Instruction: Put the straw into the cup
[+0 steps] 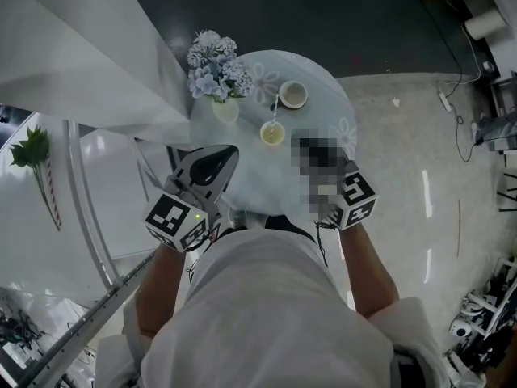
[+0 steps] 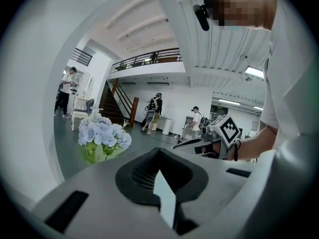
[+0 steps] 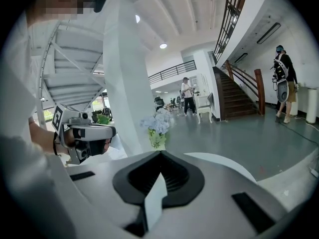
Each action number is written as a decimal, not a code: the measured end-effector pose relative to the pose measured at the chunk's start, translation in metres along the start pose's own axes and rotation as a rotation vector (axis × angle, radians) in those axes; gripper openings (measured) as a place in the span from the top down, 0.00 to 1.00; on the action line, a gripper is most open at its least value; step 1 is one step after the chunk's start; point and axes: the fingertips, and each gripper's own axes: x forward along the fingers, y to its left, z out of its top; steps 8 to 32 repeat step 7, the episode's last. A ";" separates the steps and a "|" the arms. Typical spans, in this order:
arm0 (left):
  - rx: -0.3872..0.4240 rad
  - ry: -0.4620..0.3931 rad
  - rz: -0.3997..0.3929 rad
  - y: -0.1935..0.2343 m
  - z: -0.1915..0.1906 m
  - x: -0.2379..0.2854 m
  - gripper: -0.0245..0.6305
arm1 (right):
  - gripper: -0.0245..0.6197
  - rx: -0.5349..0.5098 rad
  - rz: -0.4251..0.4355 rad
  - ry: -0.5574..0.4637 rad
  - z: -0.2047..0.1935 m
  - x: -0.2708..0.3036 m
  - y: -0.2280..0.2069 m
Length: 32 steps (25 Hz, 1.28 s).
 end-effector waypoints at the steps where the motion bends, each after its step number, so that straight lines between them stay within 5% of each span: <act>1: -0.002 0.001 0.000 0.000 0.000 0.001 0.93 | 0.93 0.001 0.000 0.002 -0.001 0.000 -0.001; 32: -0.008 0.013 -0.001 0.000 -0.004 0.004 0.93 | 0.93 0.007 0.009 0.012 -0.005 0.003 -0.003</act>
